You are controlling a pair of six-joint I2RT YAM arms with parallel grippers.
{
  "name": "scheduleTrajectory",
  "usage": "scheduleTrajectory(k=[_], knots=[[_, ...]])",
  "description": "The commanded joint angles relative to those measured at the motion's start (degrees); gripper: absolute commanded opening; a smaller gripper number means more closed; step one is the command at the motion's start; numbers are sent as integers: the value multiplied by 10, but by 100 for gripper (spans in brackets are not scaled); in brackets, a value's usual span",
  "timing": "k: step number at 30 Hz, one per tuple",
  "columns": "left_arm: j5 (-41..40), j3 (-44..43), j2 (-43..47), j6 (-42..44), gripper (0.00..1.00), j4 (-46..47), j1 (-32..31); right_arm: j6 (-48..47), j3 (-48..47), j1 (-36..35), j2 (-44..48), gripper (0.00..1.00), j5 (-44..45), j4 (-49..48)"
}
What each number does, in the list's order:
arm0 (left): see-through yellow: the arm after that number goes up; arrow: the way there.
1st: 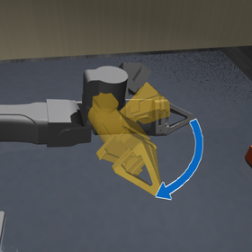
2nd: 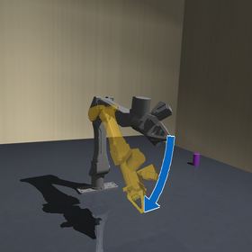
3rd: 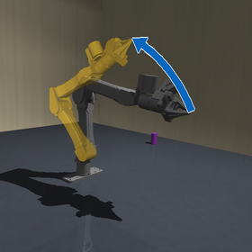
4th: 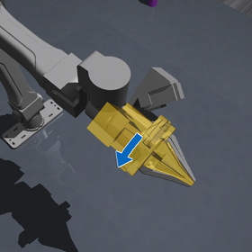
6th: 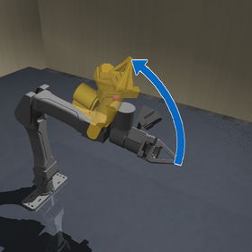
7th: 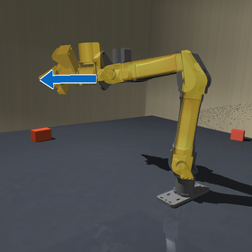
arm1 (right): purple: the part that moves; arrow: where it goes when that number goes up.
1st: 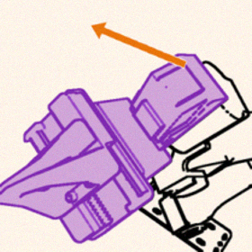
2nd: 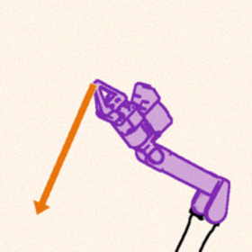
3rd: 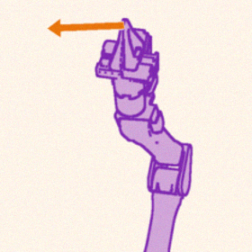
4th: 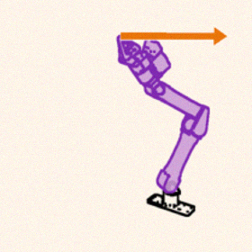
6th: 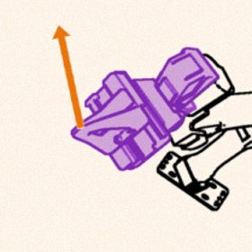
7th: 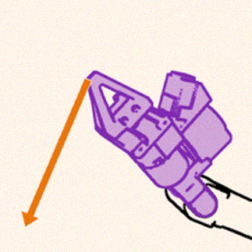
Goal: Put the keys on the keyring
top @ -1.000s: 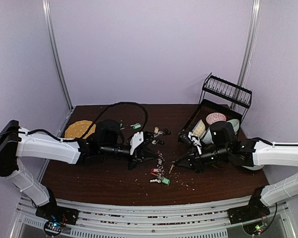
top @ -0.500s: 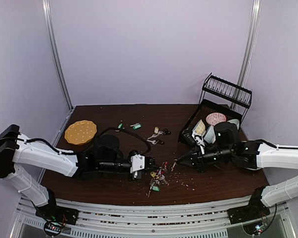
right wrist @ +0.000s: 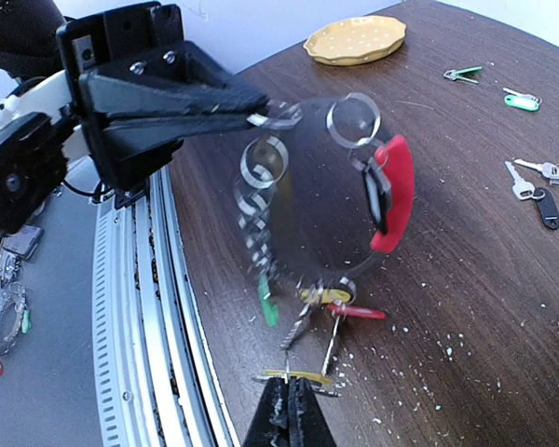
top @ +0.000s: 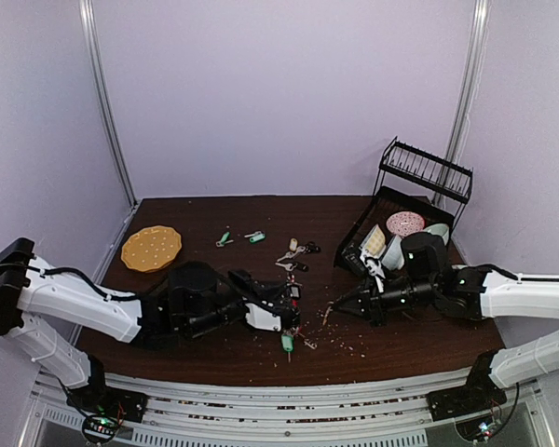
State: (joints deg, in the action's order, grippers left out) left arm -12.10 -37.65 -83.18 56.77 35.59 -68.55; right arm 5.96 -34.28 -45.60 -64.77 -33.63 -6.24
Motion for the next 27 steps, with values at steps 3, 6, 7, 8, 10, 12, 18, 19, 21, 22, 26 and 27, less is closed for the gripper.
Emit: scheduleTrajectory(k=[3, 6, 7, 8, 10, 12, 18, 19, 21, 22, 26, 27], knots=[[-238, -26, -60, 158, 0, 121, 14, 0, -1, 3, 15, 0, 31, -1], [-197, -26, -46, 115, 0, 67, 23, 5, 2, 3, 24, 0, 39, 2], [-164, -28, -40, 94, 0, 34, 22, 7, 3, 3, 26, 0, 41, 2], [-123, -33, -37, 64, 0, -2, 22, 7, 4, 3, 28, 0, 44, 3], [-35, -50, -49, -15, 0, -64, 22, 9, 6, 3, 28, 0, 52, 2], [53, -64, -78, -70, 0, -115, 18, 10, 4, 3, 27, 0, 59, 4], [194, -66, -160, -149, 0, -180, 7, 17, 2, 3, 41, 0, 74, 26], [219, -57, -163, -150, 0, -180, 7, 18, 3, 4, 46, 0, 75, 27], [266, -64, -171, -153, 0, -197, 5, 17, -1, 4, 52, 0, 81, 36], [278, -74, -178, -155, 0, -213, 1, 14, -7, 4, 53, 0, 82, 46], [310, -97, -201, -173, 0, -251, -5, 4, -23, 4, 53, 0, 86, 76], [312, -97, -201, -178, 7, -256, -5, 2, -26, 5, 54, 0, 88, 82]])
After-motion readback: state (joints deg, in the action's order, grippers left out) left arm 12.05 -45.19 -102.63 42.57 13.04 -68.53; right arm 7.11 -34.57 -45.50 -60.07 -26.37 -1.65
